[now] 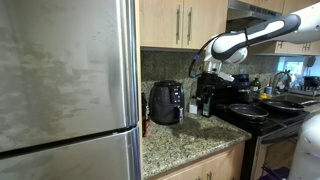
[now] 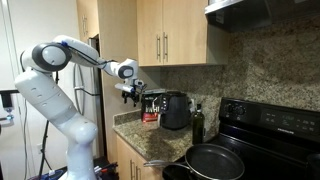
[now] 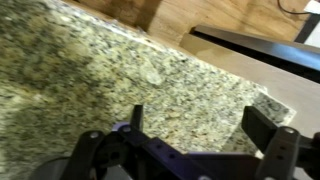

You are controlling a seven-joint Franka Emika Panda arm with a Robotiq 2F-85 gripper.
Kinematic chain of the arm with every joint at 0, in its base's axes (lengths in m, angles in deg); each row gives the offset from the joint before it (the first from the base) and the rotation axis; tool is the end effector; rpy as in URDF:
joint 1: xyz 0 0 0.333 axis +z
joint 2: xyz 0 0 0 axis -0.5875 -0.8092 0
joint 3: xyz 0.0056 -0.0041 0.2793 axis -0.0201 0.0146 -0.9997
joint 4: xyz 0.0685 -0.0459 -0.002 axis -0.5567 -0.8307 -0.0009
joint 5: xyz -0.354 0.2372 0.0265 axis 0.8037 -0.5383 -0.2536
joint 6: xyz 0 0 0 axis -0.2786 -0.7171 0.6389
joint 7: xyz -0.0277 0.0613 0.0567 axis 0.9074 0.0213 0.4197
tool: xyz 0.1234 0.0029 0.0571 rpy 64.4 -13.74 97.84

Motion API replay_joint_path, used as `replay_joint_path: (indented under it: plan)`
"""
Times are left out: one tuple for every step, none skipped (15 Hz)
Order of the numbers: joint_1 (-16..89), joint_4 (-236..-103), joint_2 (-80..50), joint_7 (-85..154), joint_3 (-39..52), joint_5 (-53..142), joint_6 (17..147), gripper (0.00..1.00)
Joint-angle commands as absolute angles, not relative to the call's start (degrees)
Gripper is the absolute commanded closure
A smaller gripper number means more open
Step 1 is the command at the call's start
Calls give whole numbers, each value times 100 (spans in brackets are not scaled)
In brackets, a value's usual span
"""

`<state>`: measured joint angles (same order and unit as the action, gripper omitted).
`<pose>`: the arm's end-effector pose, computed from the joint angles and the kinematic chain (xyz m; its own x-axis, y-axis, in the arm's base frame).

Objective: Move the whey packet from the left corner to the front right of the counter

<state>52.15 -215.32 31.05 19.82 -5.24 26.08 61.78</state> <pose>0.4112 0.2031 0.4306 0.8869 0.4484 0.1111 0.4615 -0.8706 -0.1704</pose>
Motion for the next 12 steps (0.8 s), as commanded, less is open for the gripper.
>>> replay_joint_path:
  plan:
    - [5591, -20767, 2192, 2634, -987, 1591, 7154, 0]
    - [5562, -20478, 1913, 2966, -1148, 1564, 7525, 0]
    - [5587, -21071, 2523, 2627, -1011, 1755, 7170, 0]
    - [5607, -20909, 2374, 2747, -1099, 1745, 7273, 0]
    - [5608, -20898, 2335, 2746, -1111, 1746, 7263, 0]
    - [5605, -20924, 2344, 2743, -1102, 1746, 7260, 0]
    - [5599, -20956, 2386, 2730, -1066, 1744, 7247, 0]
    - [5496, -20947, 2214, 3020, -1225, 1919, 7696, 0]
    - [5500, -20798, 1974, 3238, -1253, 1754, 8002, 0]
    - [5536, -20488, 1647, 3525, -1261, 1503, 8262, 0]
    - [5564, -20272, 1373, 3679, -1278, 1364, 8522, 0]
    - [5528, -19932, 1016, 3926, -1349, 1363, 8850, 0]
